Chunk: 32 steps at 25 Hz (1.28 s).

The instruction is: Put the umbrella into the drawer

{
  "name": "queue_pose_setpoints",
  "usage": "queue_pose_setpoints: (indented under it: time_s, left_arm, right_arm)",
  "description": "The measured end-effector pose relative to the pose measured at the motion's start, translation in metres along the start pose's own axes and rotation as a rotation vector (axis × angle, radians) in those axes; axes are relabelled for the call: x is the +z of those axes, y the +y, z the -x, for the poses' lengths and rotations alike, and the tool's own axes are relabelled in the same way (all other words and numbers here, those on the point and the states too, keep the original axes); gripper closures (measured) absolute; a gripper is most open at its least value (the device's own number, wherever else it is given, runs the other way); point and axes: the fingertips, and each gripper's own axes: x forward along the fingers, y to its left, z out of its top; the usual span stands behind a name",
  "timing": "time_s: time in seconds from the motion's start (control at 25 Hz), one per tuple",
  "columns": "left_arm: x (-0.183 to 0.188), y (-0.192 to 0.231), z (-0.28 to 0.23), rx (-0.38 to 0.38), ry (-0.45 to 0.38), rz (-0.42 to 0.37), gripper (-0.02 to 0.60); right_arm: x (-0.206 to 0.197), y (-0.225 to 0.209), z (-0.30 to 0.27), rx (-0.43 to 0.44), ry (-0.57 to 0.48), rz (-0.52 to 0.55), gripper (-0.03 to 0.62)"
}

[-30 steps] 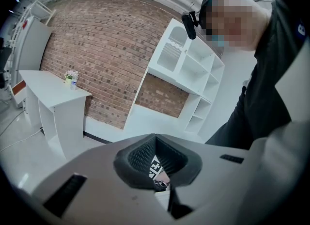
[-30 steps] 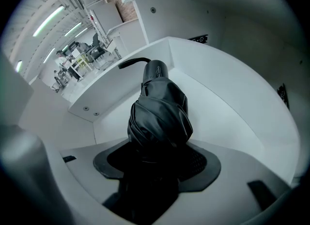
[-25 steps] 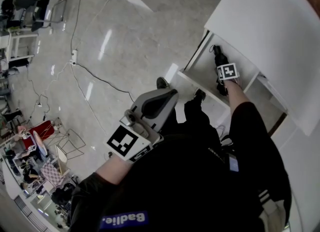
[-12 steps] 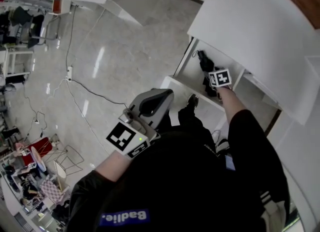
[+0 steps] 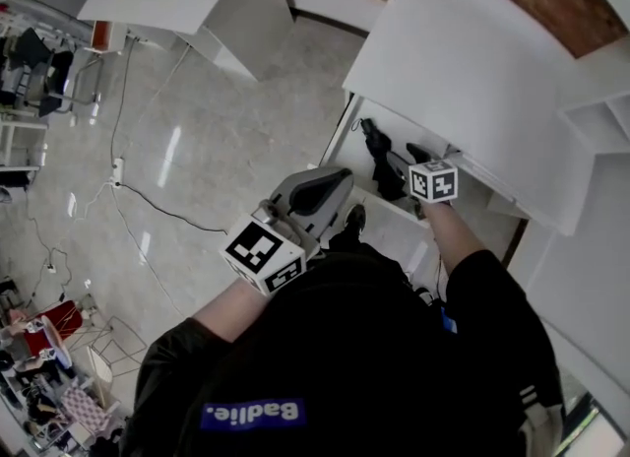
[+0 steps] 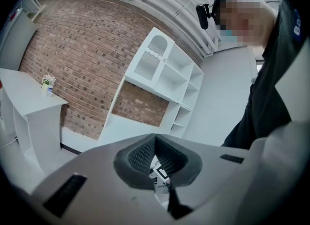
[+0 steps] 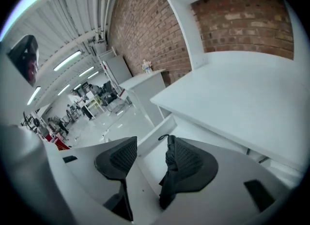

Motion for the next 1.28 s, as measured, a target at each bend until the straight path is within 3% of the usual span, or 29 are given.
queue_pose_setpoints:
  time_s: [0.32,0.84,1.28]
  left_arm:
    - [0.010,-0.030,-0.024,-0.115,-0.018,-0.029,0.580]
    - [0.025,-0.057,-0.046,-0.196,-0.027,-0.052,0.580]
    - [0.026,-0.071,-0.063,-0.237,-0.009,-0.061,0.580]
  right_arm:
    - [0.065,0.043,0.080,0.077,-0.238,-0.045,0.434]
    - [0.131,0.095,0.185,0.128,-0.473,-0.026,0.547]
    - [0.172,0.147,0.254,0.221,-0.599,0.112,0.563]
